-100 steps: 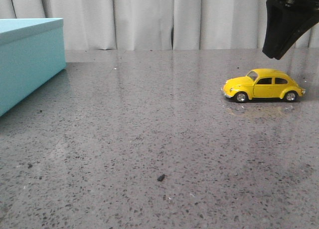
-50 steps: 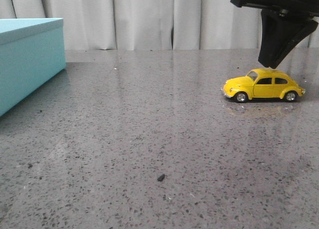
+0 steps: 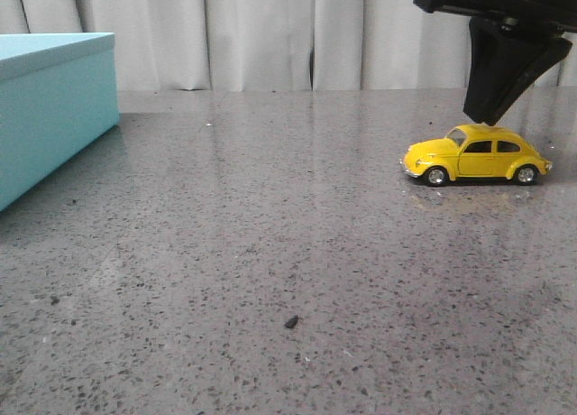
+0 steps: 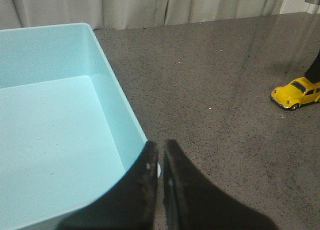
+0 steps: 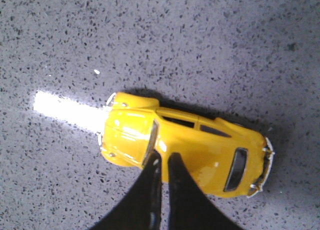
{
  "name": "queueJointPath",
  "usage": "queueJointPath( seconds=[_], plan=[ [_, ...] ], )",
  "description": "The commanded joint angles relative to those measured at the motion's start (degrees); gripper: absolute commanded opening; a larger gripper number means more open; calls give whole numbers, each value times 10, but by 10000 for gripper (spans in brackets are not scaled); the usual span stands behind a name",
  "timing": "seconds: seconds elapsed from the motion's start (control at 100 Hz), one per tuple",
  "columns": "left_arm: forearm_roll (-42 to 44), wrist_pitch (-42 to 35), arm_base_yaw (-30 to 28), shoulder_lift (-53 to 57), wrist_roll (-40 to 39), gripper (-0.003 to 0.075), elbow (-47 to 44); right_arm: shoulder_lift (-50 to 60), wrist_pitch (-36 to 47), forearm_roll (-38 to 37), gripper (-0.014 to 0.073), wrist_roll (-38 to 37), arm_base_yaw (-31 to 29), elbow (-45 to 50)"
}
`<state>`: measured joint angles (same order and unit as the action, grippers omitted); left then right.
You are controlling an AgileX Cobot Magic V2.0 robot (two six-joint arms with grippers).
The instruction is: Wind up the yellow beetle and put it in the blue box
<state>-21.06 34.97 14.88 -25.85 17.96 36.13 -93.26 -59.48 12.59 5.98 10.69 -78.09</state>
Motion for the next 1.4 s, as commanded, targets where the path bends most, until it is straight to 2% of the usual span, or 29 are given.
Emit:
queueJointPath(
  seconds=[0.0, 1.39],
  plan=[
    [-11, -44, 5, -8, -1, -19, 16, 20, 14, 11, -48, 1, -1, -20],
    [-11, -42, 5, -8, -1, -19, 16, -10, 1, -15, -48, 0, 7, -21]
  ],
)
